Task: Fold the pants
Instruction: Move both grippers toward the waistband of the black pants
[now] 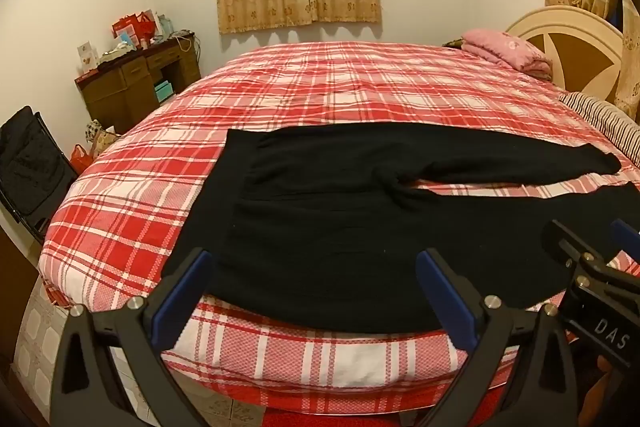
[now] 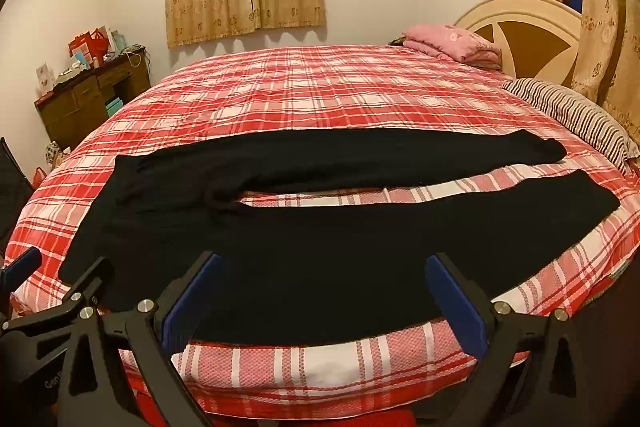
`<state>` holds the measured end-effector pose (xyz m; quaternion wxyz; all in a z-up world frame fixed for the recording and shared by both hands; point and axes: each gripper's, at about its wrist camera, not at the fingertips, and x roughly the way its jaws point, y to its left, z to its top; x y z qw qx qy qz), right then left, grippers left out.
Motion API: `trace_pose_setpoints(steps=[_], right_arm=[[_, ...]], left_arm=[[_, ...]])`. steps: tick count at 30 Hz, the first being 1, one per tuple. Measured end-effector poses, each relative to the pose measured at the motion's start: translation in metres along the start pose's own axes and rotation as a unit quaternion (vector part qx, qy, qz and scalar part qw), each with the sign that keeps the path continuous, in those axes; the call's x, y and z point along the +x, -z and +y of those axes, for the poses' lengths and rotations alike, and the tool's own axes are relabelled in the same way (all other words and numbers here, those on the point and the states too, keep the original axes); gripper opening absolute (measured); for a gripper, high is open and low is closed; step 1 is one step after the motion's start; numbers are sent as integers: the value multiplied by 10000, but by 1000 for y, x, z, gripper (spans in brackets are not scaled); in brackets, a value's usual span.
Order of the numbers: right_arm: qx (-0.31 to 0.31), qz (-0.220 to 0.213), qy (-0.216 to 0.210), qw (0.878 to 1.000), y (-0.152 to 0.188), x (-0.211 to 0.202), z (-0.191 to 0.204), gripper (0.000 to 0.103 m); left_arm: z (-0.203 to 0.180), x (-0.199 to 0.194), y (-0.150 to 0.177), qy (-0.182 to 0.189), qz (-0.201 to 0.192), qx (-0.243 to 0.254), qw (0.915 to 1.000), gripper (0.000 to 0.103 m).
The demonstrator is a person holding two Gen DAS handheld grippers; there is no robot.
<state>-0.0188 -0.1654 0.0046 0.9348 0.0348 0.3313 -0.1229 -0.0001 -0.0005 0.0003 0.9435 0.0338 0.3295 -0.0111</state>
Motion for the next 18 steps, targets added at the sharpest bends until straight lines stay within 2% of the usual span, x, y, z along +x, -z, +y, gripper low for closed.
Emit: trace_pose_setpoints(steps=[18], right_arm=[[41,29,-26,10000,2,3,0,102]], left_arm=[[-4,-3,1,-4,-6,4,10000,103]])
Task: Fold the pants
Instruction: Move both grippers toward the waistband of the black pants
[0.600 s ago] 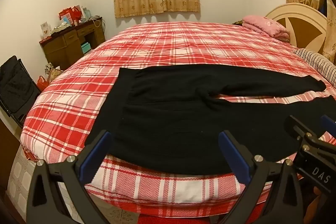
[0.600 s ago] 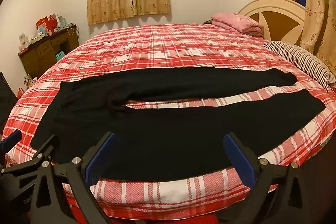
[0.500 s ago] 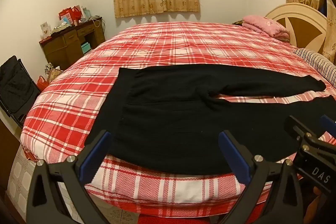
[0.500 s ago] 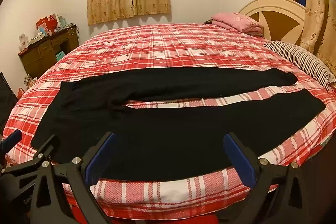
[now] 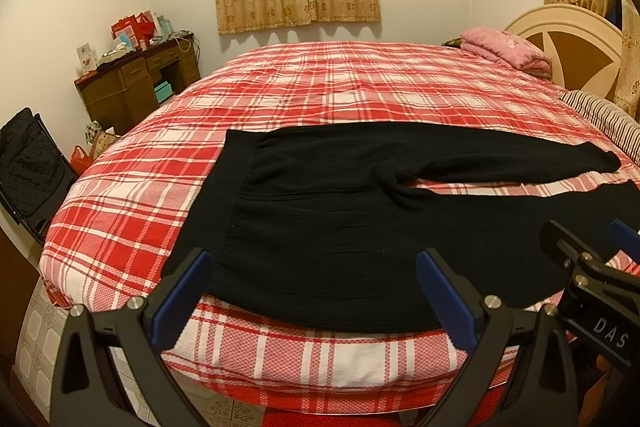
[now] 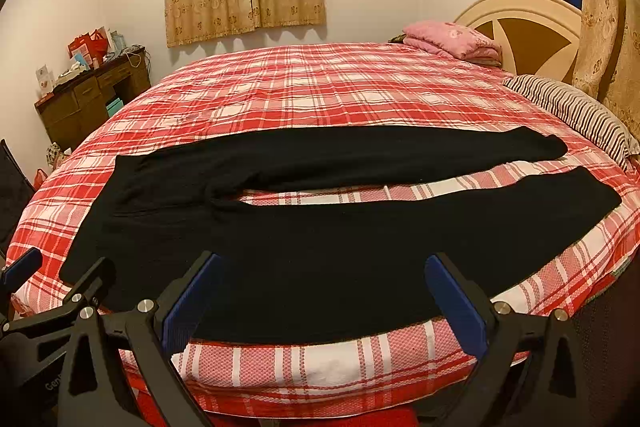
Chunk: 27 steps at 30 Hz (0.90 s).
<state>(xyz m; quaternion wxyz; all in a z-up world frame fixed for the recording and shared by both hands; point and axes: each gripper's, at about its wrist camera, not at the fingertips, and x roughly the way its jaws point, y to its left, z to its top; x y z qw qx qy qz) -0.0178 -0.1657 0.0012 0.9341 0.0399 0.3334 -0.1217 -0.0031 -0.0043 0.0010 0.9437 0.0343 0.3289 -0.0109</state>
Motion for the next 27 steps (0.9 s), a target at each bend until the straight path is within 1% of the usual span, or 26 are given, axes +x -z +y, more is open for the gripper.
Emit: trace_pose_setpoints(steps=[9,10,15,21,23,24,25,27], right_arm=[[-34,38,17,10000,-1,3,-1,102],[-28,43,28,10000,-2,4,-2,102],[31,153,21,9999,-5,14,-6,102],[-94,201,58,9997,-11,25,-5,102],[-141,175,82,9997,-15,28,-6,102],[-161,182,73,9997,-18,30,-8,102],[-184,201,60,9996,-21,34,-9,102],[-216,250,39,9994,-27,41,-11,102]], left_arm=[[3,2,-1,-15,17,7,10000,103],[5,10,-1,-34,18,9,10000,103],[14,18,-5,-100,70,-8,9999,103],[16,29,-13,-345,218,163,9990,103],[20,36,-17,-344,263,117,9990,103],[22,38,-18,-359,218,109,9991,103],[25,43,-21,-315,278,30,9991,103],[30,49,-26,-401,321,46,9987,103]])
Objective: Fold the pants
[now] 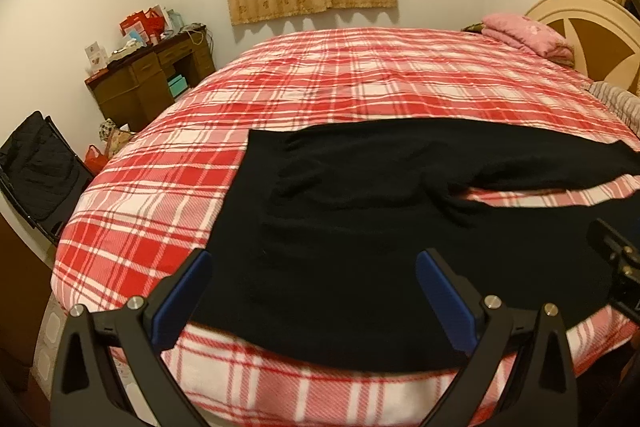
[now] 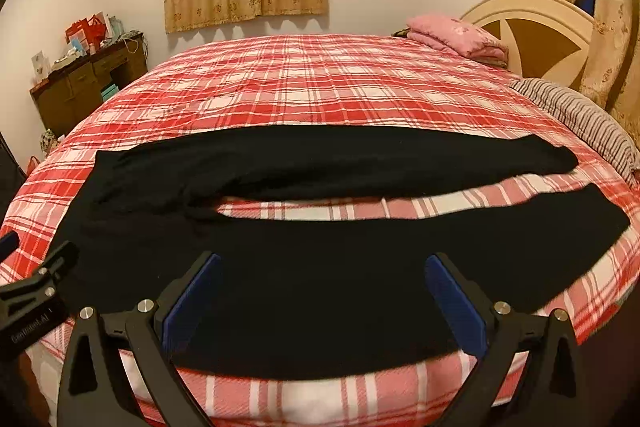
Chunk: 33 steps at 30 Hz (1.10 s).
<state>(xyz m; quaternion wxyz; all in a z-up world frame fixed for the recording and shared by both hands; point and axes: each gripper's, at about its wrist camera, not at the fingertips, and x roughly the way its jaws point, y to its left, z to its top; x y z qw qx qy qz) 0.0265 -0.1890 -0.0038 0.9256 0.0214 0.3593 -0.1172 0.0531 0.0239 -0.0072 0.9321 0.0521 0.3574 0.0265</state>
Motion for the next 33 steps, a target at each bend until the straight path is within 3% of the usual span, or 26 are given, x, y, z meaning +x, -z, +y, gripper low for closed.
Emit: trace_pose_setpoints(steps=[4,10,12,15,19,21,23,25,30,33], right_arm=[[24,58,-103,9999,-14,13,-5,102],[-10,149,-355,9993,-32,33,-11,102],[-87,143,-383,9991,-36,38,-10,102],[-129,87,-441,9989,-39,43,-10,102],[-172,144,-606,9979,-43,52,-7,102],[-256,197,-618,9976,-46,58,-5,102],[-335,223,-621,9973,-49,63,-5,102],[-389,241,-617,9970,-52,66,-7,102],[-572,290,-675,9957,-60,76,-9,102],[-762,267,-869,9929,-74,82,-12,102]], left_arm=[[7,17,-8,159,252,-201,9994,103],[25,38,-37,243,242,22,9994,103],[44,55,-52,546,418,-76,9976,103],[67,75,-69,426,547,-335,9970,103],[82,103,-92,797,583,-536,9937,102],[84,121,-104,821,641,-538,9931,95],[83,146,-110,880,898,-527,9907,74],[82,166,-112,1038,1158,-626,9858,64],[76,206,-108,1169,1599,-701,9777,61],[74,213,-105,1071,1610,-613,9792,60]])
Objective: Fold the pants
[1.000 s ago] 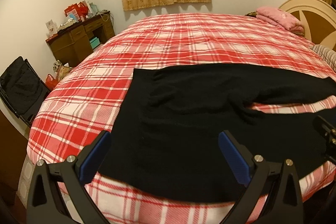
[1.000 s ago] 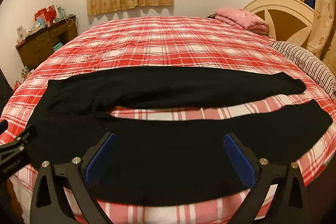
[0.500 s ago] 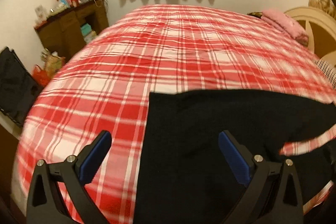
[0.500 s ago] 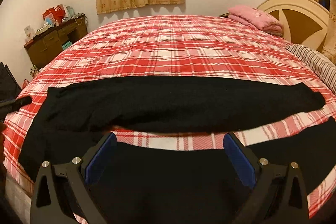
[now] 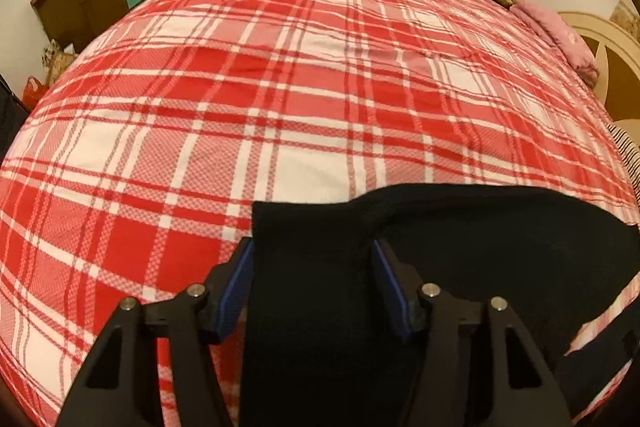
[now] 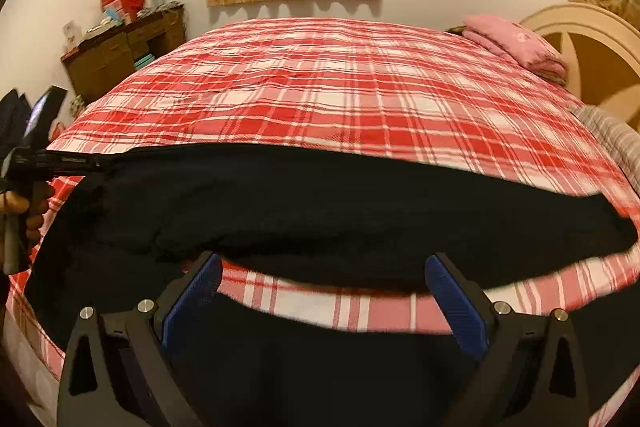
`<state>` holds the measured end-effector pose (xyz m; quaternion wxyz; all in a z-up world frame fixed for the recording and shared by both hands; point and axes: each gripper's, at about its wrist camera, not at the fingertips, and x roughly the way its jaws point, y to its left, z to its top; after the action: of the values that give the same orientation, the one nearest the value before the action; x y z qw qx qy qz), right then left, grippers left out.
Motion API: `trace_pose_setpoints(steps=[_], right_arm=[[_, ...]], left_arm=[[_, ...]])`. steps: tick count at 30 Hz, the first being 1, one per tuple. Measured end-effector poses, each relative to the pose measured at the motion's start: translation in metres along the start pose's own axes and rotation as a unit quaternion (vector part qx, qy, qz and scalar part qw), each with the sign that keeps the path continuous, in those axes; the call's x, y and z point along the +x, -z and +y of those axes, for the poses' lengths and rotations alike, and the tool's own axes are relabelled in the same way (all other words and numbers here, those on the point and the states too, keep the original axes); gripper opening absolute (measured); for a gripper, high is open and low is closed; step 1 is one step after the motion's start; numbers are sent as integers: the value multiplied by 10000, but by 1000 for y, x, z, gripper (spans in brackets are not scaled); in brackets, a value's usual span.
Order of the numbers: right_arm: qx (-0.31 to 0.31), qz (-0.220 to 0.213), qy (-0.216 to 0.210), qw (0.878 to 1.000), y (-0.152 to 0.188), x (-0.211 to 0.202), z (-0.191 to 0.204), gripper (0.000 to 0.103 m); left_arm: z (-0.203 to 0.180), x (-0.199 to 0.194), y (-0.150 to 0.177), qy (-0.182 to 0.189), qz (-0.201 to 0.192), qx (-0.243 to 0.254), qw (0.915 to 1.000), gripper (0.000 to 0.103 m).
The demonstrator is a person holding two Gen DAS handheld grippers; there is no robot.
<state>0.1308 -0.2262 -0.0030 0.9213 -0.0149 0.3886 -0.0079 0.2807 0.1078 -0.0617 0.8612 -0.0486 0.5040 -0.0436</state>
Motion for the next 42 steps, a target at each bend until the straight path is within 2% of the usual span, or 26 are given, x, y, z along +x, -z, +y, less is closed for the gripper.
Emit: trace_pose_setpoints(steps=[4,8,9,11,15,16,19,20,21,23,24,27,28,33,35,37,39,42], right_arm=[[-592,-170,-66,9981,-28,19,-9,102],[-1111,214,-183,9934,-56,68,-15,99],[-1166,288,-213,9925,-59,78,-16,99],[-1280,501,-282,9901,-68,104,-20,99],[-1286,1042,-428,9853,-74,153,-31,98],[-1311,1210,-428,9830,-72,165,-34,97],[-869,1309,-1087,9816,-72,169,-47,81],[-876,1259,-1119,9818,-72,167,-48,66],[-932,1245,-1242,9800,-72,163,-47,40],[-1044,1331,-1349,9763,-71,158,-41,12],[-1157,1314,-1221,9770,-71,153,-35,9],[-1253,1045,-999,9815,-74,129,-26,7],[-1172,883,-1017,9839,-76,112,-26,7],[-1097,175,-1184,9867,-74,30,-28,7],[-1149,-53,-1232,9857,-60,-9,-24,7],[-1168,-152,-1287,9847,-46,-32,-19,7],[-1197,-204,-1287,9842,-22,-53,-12,7],[-1308,-184,-1209,9838,21,-73,-1,7]], left_arm=[[0,-4,5,-82,-105,172,9998,52],[2,-2,2,-115,-54,206,9997,52],[3,-1,-1,-99,-25,186,9998,53],[2,2,-5,-4,-23,159,9999,62],[-5,8,-11,-79,-58,261,9996,66],[-6,11,-13,-97,-104,245,9996,69],[-9,14,-15,-177,-215,271,9992,69],[-9,15,-15,-210,-224,272,9992,68],[-10,16,-16,-222,-238,263,9991,67],[-12,15,-17,-184,-253,313,9990,51],[-12,14,-18,-137,-238,311,9991,47],[-12,1,-20,27,-244,122,9996,22],[-12,-5,-20,15,-298,95,9995,19],[-10,-72,-6,233,-950,56,9952,19],[-10,-104,8,372,-1196,70,9921,19],[-10,-130,26,452,-1432,113,9886,19],[-10,-144,44,487,-1573,137,9863,20],[-7,-160,86,517,-1707,179,9838,21]])
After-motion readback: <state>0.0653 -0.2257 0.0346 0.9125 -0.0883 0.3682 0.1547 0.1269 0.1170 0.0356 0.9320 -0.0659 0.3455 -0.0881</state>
